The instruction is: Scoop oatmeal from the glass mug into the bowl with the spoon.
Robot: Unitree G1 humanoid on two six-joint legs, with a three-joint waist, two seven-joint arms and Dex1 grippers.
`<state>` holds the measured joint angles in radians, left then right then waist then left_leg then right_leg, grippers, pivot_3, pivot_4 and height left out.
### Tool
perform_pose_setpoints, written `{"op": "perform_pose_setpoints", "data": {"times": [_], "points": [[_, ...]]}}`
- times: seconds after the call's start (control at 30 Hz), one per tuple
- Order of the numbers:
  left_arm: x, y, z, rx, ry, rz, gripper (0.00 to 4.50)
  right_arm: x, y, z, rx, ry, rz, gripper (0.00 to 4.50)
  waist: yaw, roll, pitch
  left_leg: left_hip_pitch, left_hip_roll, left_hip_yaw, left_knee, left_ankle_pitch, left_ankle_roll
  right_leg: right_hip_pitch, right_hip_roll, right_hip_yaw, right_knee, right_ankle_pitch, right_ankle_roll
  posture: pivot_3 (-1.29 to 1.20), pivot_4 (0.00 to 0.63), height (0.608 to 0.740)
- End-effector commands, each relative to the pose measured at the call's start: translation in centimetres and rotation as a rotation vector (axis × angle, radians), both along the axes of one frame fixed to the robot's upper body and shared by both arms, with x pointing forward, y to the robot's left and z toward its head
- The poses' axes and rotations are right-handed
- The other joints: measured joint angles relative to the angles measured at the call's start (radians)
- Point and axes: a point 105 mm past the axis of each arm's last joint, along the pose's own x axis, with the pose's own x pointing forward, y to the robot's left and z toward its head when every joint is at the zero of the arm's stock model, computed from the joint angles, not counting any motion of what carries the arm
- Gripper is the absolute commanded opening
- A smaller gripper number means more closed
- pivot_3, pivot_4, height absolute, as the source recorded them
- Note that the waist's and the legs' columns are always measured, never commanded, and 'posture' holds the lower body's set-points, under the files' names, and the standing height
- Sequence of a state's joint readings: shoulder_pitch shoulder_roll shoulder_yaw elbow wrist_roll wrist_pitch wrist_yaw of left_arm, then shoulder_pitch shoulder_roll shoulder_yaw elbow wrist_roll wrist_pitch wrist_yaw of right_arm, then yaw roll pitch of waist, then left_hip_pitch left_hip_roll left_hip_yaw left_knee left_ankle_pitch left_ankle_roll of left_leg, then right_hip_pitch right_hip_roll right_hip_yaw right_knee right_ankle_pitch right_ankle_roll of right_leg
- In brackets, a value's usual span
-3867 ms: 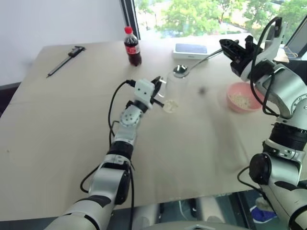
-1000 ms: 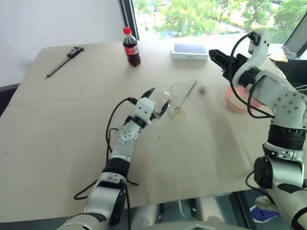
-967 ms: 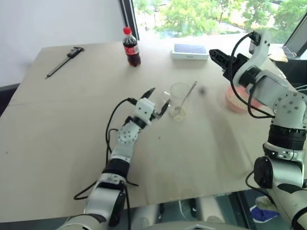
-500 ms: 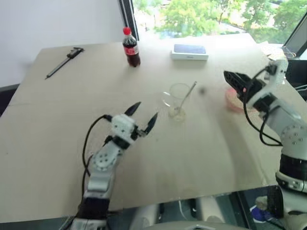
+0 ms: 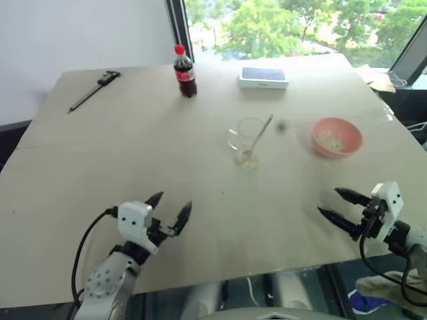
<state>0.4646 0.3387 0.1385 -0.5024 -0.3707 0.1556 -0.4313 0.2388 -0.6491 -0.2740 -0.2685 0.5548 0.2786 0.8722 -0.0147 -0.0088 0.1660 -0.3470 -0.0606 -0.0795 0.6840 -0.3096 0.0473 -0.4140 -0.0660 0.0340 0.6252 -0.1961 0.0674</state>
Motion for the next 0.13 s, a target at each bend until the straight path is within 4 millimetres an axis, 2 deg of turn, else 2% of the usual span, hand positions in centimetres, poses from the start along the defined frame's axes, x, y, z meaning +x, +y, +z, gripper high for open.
{"op": "perform_pose_setpoints", "data": {"times": [0.03,0.13], "points": [[-0.40,-0.07,0.87,0.015,-0.026,-0.009,4.50,0.50,-0.21,1.02,0.022,-0.068,-0.004,4.47,0.000,0.000,0.000,0.001,0.001,0.000,0.000,-0.001,0.001,0.002,-0.001,0.000,0.000,-0.001,0.000,0.00,0.150,0.740],[-0.59,0.11,0.85,0.042,-0.034,0.000,4.50,0.67,-0.24,0.86,0.033,-0.063,0.003,4.47,0.003,0.000,0.000,0.001,0.001,0.000,0.000,-0.001,0.001,0.001,0.000,-0.001,0.000,-0.001,-0.001,0.00,0.150,0.740]]}}
